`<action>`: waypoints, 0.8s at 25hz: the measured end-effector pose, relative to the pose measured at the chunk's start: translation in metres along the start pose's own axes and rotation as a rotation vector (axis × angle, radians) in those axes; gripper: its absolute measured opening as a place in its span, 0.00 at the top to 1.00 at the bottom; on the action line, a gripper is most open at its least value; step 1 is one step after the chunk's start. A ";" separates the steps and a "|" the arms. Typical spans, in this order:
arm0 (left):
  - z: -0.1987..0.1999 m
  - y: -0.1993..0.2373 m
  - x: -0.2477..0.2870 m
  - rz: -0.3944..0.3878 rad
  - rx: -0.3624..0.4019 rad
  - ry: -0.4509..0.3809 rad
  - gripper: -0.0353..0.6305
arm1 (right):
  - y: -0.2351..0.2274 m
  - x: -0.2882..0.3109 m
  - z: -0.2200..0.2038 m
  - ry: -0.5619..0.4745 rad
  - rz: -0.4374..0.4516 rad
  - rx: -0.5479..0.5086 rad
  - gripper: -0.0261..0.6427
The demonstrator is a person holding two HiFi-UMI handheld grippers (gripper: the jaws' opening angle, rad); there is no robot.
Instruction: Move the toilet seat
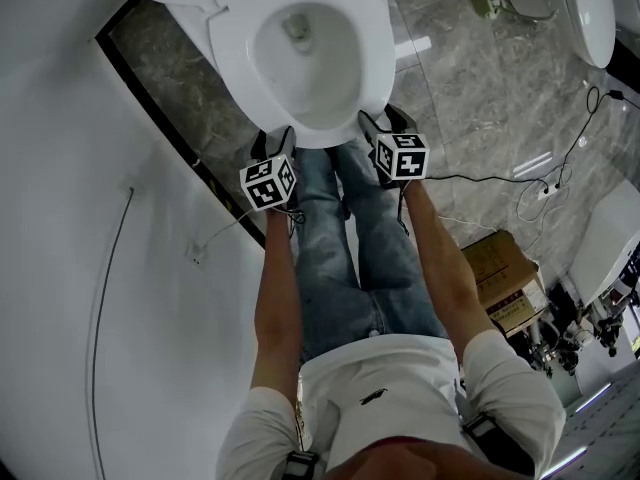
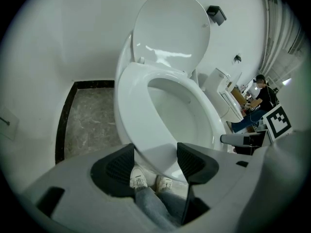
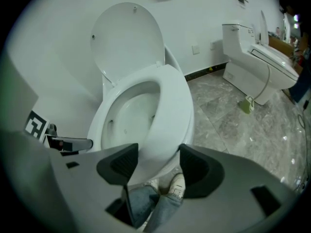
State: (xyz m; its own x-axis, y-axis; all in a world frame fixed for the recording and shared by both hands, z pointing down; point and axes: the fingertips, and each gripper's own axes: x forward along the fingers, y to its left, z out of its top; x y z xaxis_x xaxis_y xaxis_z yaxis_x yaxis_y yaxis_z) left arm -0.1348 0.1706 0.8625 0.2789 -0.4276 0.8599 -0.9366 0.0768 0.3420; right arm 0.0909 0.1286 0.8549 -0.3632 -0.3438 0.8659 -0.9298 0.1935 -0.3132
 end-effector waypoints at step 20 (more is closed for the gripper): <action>0.030 -0.023 -0.053 -0.009 0.002 -0.064 0.53 | 0.019 -0.057 0.031 -0.069 0.015 -0.010 0.55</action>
State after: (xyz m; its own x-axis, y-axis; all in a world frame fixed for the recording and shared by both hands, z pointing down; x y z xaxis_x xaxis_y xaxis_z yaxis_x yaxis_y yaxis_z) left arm -0.1346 0.1645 0.7983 0.2728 -0.4848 0.8310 -0.9346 0.0712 0.3484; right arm 0.0919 0.1240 0.7872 -0.3806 -0.4037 0.8320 -0.9237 0.2085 -0.3214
